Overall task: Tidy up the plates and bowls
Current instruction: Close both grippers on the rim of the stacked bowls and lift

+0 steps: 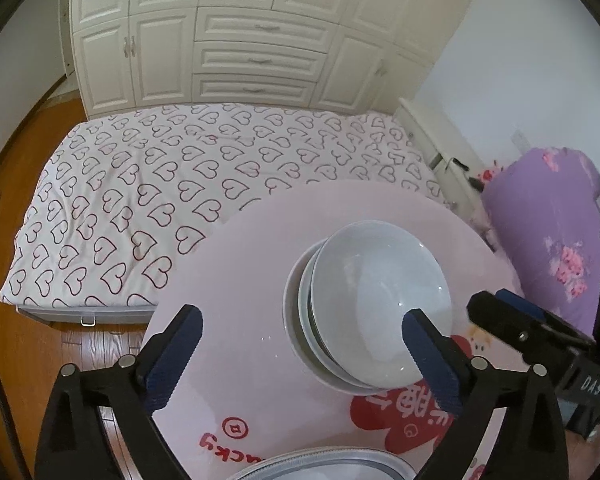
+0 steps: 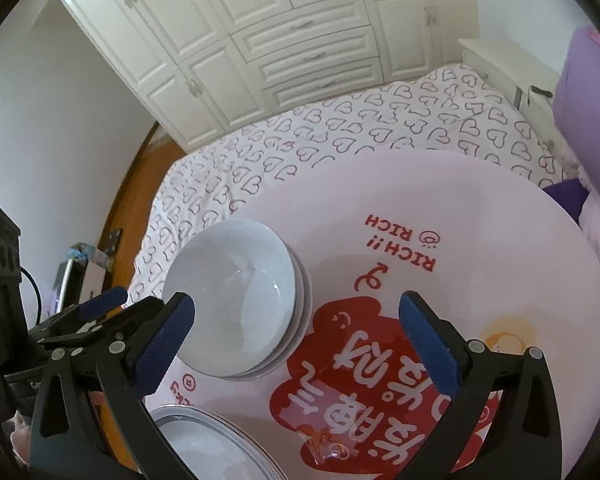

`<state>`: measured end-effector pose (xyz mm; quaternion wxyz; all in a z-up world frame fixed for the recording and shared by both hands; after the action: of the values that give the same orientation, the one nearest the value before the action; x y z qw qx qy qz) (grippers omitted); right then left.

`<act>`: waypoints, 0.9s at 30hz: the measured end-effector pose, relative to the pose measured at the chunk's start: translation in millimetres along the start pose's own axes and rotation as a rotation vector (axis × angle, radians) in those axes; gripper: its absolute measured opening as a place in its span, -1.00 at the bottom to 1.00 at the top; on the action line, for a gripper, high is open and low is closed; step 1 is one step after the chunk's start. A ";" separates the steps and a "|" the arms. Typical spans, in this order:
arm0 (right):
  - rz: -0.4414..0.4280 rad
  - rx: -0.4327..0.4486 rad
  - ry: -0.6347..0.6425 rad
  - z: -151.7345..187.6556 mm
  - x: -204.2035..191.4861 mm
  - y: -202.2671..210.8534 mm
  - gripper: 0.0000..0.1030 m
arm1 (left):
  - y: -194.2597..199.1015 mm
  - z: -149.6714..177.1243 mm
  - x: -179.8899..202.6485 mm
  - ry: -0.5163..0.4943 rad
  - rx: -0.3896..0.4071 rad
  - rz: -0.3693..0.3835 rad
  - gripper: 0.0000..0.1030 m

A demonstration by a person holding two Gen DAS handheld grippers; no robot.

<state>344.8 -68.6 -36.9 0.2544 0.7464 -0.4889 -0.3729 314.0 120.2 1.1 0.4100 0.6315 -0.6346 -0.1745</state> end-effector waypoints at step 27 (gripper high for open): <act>0.009 -0.040 -0.038 19.4 29.8 -13.5 1.00 | -18.3 1.7 -19.8 0.085 -0.057 0.028 0.94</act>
<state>343.7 -90.9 -67.5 0.2616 0.7317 -0.4896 -0.3956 322.2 135.9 -19.4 0.4569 0.6175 -0.6200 -0.1596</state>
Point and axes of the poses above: each gripper's, at about its wrist camera, not at the fingertips, and y roughly against the way its jaws point, x to its right, z to its underside, the point moved 1 cm from there along -y, roughly the way its jaws point, and after that the axes turned 11 degrees about x, right-handed, at the moved point
